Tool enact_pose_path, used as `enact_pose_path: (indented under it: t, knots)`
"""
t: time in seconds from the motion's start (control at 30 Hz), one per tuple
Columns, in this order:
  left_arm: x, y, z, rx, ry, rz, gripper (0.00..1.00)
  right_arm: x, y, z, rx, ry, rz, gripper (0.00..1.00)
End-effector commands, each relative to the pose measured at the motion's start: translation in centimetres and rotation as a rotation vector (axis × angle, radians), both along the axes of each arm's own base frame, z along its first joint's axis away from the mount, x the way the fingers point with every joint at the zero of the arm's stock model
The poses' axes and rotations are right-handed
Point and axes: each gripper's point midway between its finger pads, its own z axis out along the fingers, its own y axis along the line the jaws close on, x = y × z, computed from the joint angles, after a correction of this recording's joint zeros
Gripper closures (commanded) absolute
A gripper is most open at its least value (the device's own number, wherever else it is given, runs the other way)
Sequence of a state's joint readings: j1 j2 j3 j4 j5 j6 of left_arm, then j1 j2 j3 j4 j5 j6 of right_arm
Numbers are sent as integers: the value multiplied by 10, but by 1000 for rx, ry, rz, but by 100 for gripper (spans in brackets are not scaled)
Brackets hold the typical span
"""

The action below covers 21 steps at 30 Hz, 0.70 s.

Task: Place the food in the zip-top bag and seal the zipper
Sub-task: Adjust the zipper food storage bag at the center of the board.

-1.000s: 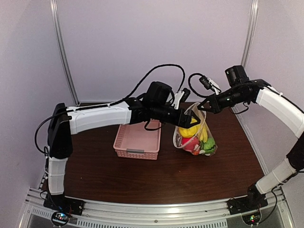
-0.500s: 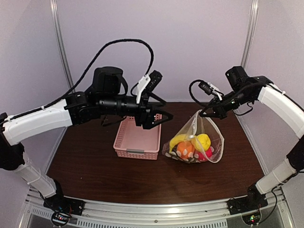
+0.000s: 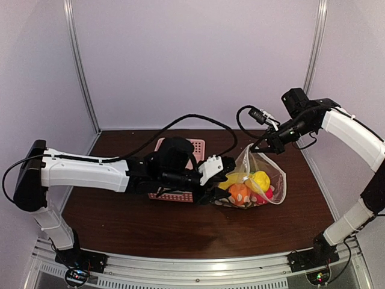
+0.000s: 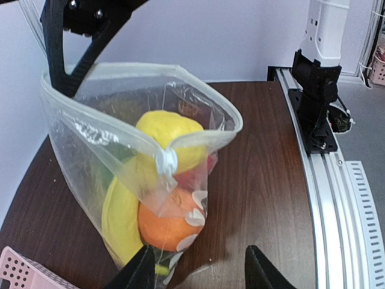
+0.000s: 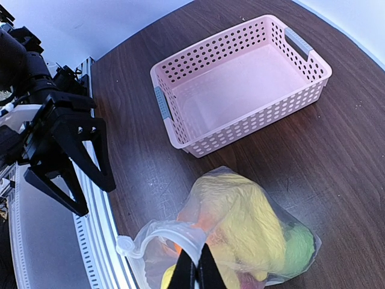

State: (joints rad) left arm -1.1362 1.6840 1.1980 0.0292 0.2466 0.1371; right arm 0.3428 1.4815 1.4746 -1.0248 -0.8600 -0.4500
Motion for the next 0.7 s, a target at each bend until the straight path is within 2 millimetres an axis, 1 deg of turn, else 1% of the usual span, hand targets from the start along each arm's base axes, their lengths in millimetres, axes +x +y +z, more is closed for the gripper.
enact_pose_path:
  t: [0.0,0.2,0.27,0.47,0.67]
  knots:
    - [27,-23,41,-137,-172,77,50,-4,3,-1,13,3,28,100]
    - [28,-41,33,-107,-229,38,60,-2,3,0,14,-2,18,100]
    - [31,-44,26,-76,-230,40,61,-1,4,0,14,-1,17,100]
    - [33,-52,11,-53,-211,33,61,1,6,-1,20,11,20,100]
    - [35,-59,8,-61,-201,29,61,2,6,0,22,11,15,100]
